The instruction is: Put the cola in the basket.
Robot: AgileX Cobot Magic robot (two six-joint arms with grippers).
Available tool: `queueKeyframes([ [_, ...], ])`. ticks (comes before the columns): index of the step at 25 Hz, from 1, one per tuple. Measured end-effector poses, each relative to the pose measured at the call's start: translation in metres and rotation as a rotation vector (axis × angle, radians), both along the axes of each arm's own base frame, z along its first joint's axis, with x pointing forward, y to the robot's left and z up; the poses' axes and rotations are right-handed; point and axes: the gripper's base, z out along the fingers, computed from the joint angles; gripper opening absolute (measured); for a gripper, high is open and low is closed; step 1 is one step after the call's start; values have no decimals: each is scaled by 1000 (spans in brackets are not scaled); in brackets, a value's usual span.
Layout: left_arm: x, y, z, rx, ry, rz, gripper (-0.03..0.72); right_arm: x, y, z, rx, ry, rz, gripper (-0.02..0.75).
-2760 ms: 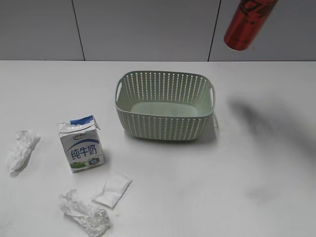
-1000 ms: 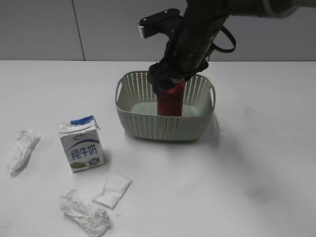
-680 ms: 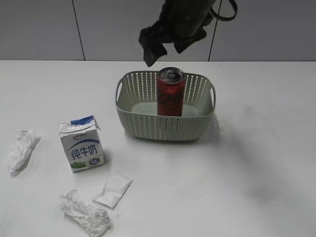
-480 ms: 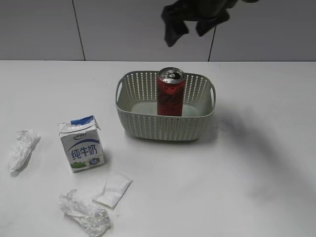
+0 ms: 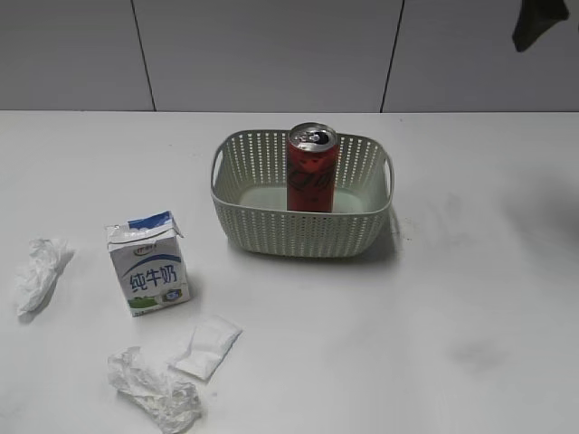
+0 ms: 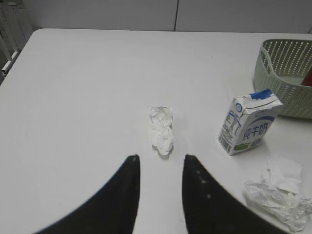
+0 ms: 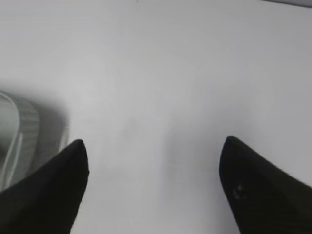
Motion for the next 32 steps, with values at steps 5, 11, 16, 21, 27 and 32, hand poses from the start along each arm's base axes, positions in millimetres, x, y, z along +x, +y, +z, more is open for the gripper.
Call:
queueKeyframes([
  [5,0,0,0,0,0,0,221,-34,-11,19,-8,44,-21,625],
  [11,0,0,0,0,0,0,221,-95,-14,39,10,22,-19,614],
  [16,0,0,0,0,0,0,221,-153,-18,19,23,12,-17,604],
  [21,0,0,0,0,0,0,221,-205,-22,-14,26,-33,-17,596],
  [27,0,0,0,0,0,0,221,-263,-27,-56,30,-67,-17,594],
  [32,0,0,0,0,0,0,221,-302,-30,-73,35,-118,-17,594],
])
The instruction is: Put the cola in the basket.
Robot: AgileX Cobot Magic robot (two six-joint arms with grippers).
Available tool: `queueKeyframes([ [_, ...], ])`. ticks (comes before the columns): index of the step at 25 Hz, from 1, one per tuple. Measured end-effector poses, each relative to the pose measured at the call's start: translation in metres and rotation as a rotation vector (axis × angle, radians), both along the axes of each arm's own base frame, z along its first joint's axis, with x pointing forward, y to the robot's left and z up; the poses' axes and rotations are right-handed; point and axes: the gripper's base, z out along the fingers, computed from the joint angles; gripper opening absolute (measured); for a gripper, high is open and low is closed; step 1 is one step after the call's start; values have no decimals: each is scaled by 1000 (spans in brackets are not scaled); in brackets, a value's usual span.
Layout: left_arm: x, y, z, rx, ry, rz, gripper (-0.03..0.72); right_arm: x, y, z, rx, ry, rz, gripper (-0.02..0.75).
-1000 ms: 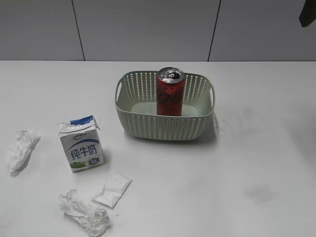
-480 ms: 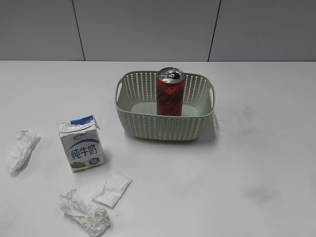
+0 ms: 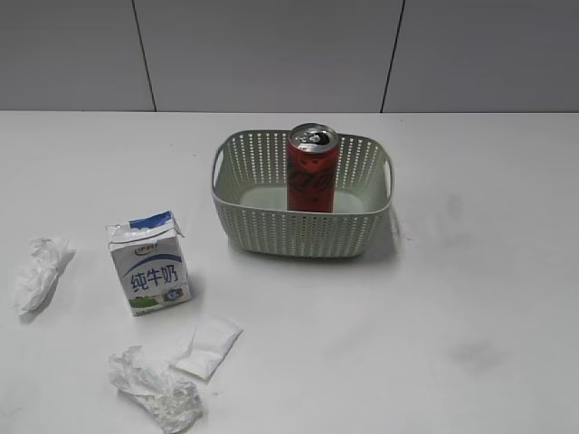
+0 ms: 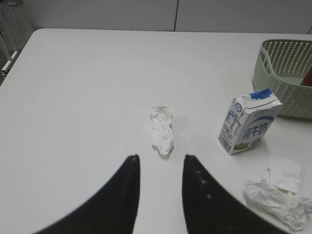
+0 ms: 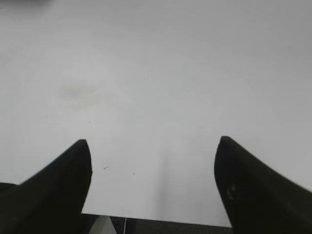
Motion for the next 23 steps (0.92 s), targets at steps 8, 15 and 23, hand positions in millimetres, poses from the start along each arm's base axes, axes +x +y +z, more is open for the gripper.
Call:
queueKeyframes([
  [8,0,0,0,0,0,0,221,-54,-4,-5,13,-165,0,593],
  [15,0,0,0,0,0,0,221,-85,-7,1,29,-364,0,593],
  [23,0,0,0,0,0,0,221,-105,-8,3,40,-503,0,592],
])
